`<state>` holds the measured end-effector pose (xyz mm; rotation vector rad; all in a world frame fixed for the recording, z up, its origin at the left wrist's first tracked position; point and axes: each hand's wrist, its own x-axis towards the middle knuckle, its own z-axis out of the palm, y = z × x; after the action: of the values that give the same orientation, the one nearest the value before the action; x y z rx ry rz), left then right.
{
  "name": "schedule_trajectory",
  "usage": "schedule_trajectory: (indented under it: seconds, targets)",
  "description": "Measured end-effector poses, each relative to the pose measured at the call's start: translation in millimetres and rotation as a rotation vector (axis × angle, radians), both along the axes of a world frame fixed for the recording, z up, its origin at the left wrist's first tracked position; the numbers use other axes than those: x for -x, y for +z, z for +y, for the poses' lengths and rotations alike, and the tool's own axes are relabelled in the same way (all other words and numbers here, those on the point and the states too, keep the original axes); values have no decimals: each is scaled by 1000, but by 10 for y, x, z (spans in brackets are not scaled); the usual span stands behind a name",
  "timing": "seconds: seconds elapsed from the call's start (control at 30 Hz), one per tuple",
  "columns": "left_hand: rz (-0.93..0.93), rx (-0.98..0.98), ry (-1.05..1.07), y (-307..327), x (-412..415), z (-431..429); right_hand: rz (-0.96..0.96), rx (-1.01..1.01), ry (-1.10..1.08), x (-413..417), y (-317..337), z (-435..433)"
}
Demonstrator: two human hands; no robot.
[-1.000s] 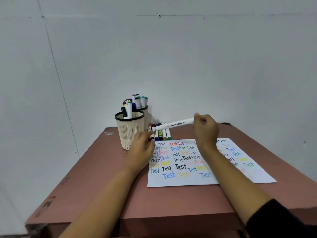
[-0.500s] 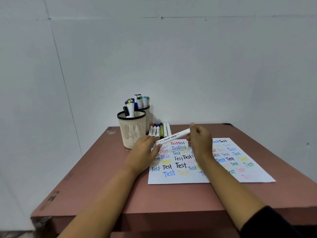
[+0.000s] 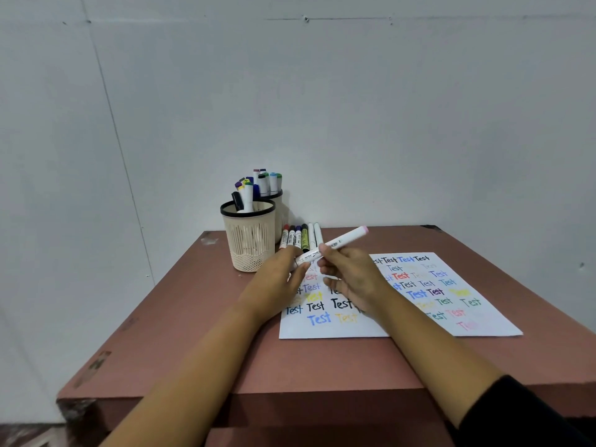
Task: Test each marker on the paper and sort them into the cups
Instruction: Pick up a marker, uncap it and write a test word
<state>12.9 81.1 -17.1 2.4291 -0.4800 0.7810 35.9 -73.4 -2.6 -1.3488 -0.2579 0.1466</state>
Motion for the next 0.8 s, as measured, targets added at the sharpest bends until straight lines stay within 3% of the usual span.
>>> schedule_trajectory:
  seconds: [0.1,0.23,0.33,0.43,0.6,0.7,0.8]
  targets:
    - [60,117,-21,42,28,-44,-18,21,-8,-14,5,9]
    - [143,539,-9,89,4,-43,81,-55,4,7,82,-13]
    - [6,305,82,15,-69,52,111,-20,94,84,95,-25]
    - [-147,36,16,-65,-116,107,109,135,172,104,96,-61]
    - [-256,-171,33,-52,-129,122,219,271,311,122,124,-102]
    - [-220,-211,26,-19,-100,88,310,143,289,102,131,-115]
    - [-63,-126,39,-13,-49,38,309,-109,185,48,134,-119]
